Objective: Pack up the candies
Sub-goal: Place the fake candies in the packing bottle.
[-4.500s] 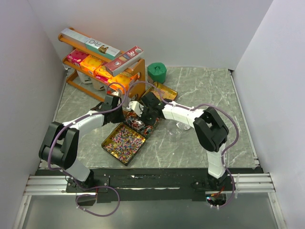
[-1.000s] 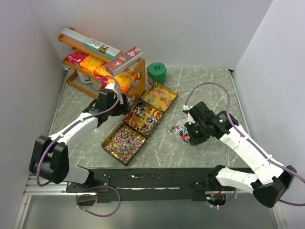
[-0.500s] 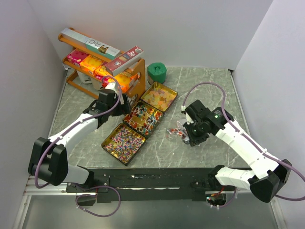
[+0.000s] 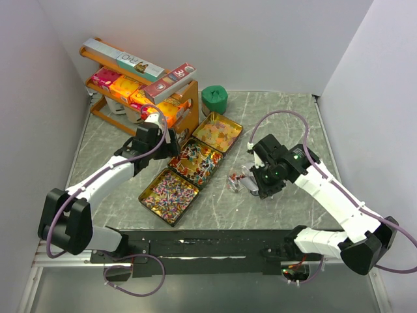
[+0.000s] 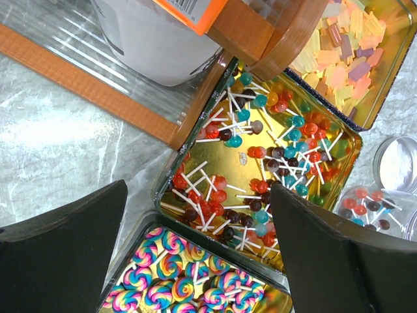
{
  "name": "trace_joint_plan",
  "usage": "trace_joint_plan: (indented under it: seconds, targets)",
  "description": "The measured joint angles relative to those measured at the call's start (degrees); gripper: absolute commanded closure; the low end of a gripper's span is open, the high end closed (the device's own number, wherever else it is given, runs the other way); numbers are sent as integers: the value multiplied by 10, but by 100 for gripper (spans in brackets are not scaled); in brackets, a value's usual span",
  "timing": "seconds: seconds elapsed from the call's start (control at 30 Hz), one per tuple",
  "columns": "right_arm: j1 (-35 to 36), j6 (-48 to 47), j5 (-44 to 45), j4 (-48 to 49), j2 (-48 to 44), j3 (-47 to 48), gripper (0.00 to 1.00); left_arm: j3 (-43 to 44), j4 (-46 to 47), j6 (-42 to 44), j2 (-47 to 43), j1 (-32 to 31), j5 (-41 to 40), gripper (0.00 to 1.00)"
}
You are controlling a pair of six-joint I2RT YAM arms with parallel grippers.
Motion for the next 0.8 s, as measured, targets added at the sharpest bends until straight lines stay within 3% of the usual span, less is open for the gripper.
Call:
trace_joint_plan:
  seconds: [0.43, 0.8]
  targets:
    - [0, -9, 0, 1, 6, 13, 100, -7, 5, 2, -8, -9, 7, 4]
    - [47, -141, -7, 124, 2, 62, 100, -18, 12, 31, -66, -16, 91, 4]
